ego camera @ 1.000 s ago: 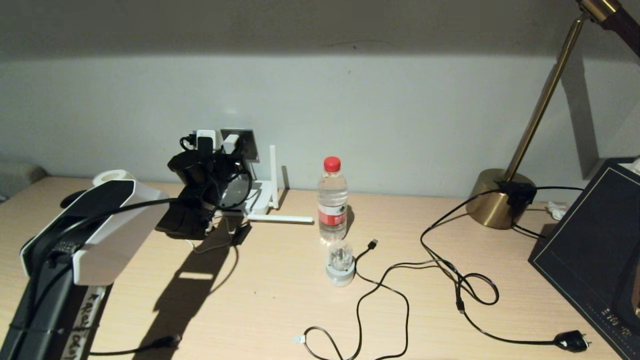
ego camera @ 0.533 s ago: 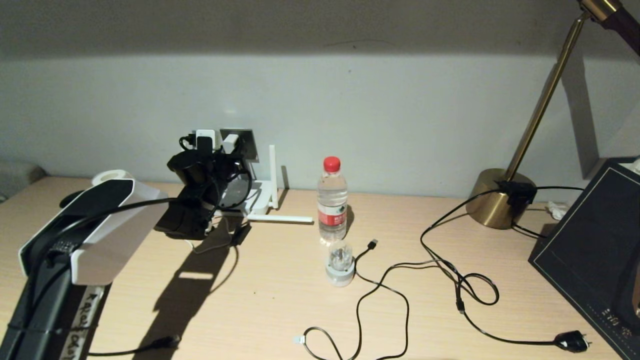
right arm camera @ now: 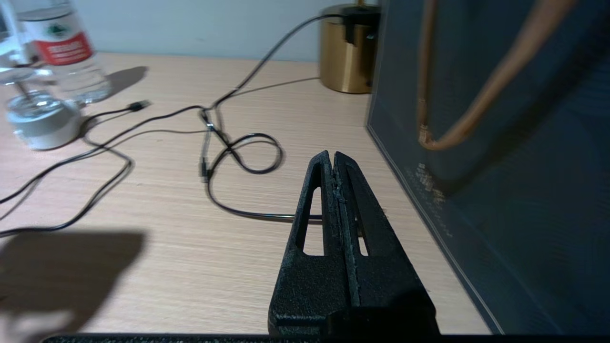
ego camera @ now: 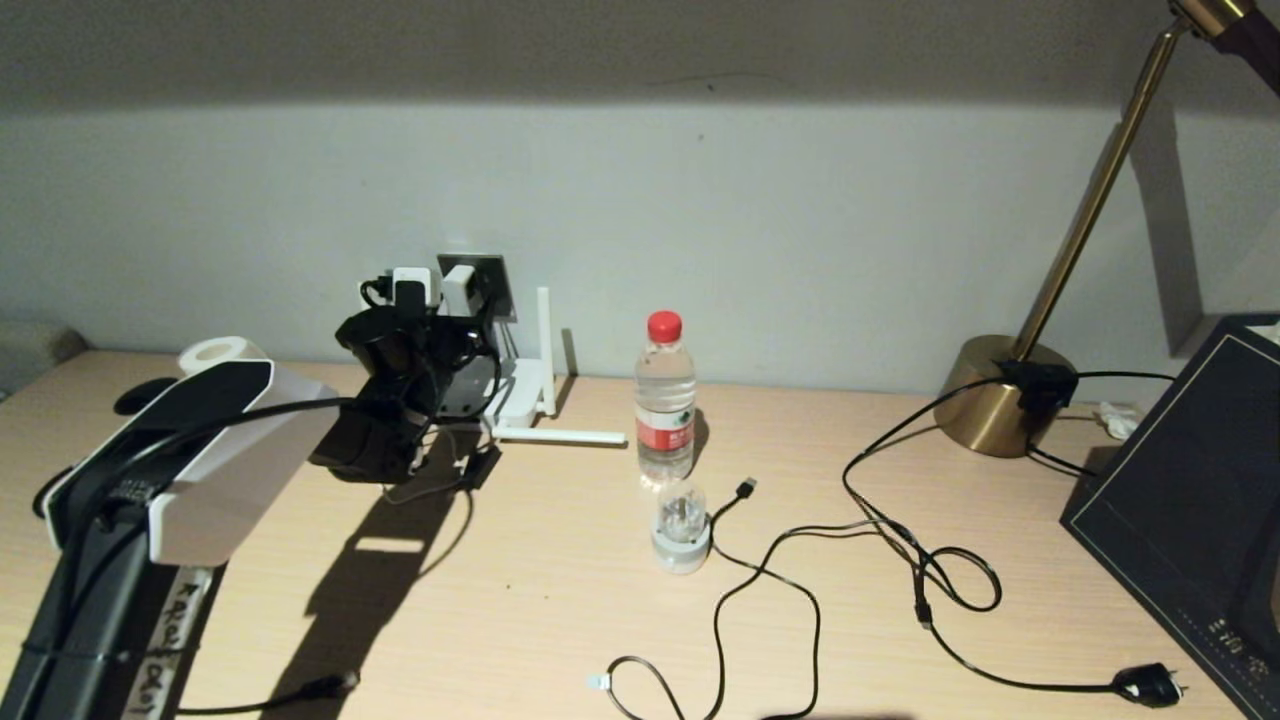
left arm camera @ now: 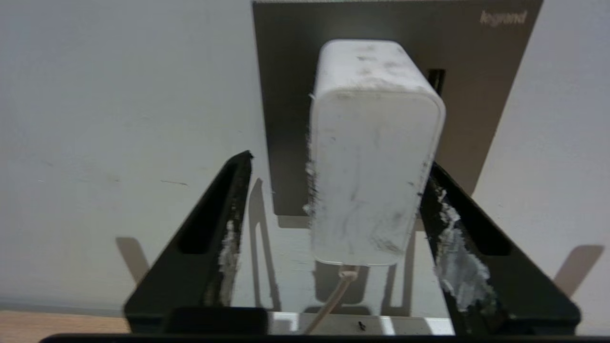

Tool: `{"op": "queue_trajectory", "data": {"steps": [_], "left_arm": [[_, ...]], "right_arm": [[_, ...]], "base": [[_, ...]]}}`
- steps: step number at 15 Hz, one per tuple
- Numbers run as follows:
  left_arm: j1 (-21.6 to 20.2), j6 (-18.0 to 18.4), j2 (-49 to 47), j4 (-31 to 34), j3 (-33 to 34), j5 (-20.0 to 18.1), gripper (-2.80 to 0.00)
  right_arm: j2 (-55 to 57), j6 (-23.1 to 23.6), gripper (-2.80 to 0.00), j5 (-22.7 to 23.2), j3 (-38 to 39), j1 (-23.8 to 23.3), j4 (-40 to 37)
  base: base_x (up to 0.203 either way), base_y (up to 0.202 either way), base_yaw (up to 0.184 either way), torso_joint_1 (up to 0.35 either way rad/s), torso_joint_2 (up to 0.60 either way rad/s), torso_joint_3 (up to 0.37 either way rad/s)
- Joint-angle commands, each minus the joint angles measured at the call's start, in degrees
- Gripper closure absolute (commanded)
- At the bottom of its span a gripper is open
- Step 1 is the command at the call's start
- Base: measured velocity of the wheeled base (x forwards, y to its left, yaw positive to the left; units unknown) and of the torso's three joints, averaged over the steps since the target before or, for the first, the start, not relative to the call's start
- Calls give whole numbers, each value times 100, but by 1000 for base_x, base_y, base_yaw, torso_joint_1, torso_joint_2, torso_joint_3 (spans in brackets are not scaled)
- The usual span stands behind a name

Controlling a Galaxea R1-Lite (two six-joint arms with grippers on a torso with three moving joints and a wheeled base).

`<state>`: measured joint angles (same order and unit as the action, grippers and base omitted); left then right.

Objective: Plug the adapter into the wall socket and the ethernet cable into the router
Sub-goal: Plug plug into socket, then pick up cable

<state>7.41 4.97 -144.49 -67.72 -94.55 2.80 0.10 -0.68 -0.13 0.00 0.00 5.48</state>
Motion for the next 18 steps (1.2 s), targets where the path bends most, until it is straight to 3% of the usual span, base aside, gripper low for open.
{"op": "queue_trajectory", "data": {"steps": [1,5,14,15,18], "left_arm": [[6,4,129,-109,129,-8,-280],[114,4,557,-481,1107,-8,-280],[174,19,2336,-1281,4325,-16,-280],[173,16,2597,-1301,4642,-16,0],[171,14,3529,-1309,5675,-74,0]], "right_arm": [[8,-2,0,-4,185,0,-3],[8,7,0,-4,176,0,-3],[8,7,0,-4,176,0,-3],[8,7,0,-4,176,0,-3],[8,7,0,-4,176,0,-3]], "base": [[0,0,0,0,0,0],[0,0,0,0,0,0],[0,0,0,0,0,0],[0,0,0,0,0,0],[0,0,0,0,0,0]]}}
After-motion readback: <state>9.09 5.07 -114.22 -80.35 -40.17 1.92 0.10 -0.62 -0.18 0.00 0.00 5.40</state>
